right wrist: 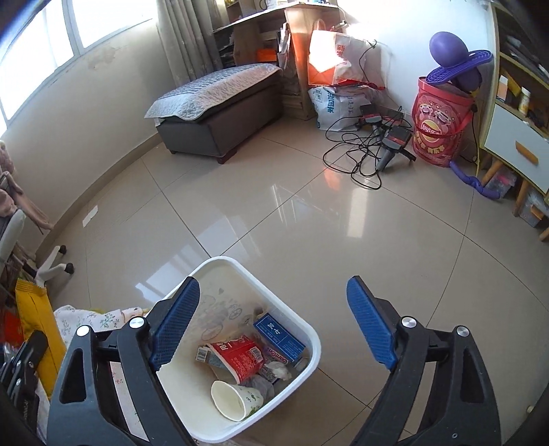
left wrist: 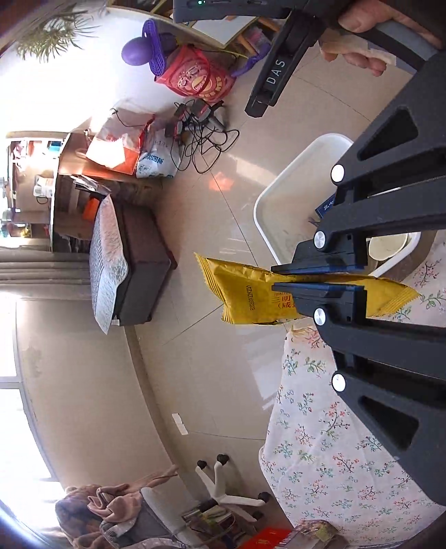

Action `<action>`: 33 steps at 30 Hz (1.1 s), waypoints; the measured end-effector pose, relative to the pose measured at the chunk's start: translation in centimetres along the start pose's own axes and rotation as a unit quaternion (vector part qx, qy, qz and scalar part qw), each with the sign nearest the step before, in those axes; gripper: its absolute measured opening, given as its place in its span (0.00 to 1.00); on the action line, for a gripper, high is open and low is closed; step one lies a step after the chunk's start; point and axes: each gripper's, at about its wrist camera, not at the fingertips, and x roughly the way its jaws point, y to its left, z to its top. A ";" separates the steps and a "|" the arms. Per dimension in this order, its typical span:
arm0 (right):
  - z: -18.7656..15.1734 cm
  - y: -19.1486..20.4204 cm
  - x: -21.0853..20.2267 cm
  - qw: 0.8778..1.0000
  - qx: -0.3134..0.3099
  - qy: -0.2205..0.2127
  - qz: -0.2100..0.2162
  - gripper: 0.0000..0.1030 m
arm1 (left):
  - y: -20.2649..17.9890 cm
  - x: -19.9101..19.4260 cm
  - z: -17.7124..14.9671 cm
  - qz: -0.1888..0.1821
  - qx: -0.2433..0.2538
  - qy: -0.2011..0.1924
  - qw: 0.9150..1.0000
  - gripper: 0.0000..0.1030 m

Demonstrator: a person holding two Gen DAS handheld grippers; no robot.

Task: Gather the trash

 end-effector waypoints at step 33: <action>-4.7 3.5 -9.5 0.983 -0.048 -0.176 0.018 0.93 | 5.0 -6.6 -1.5 0.102 -0.074 -0.074 0.989 0.94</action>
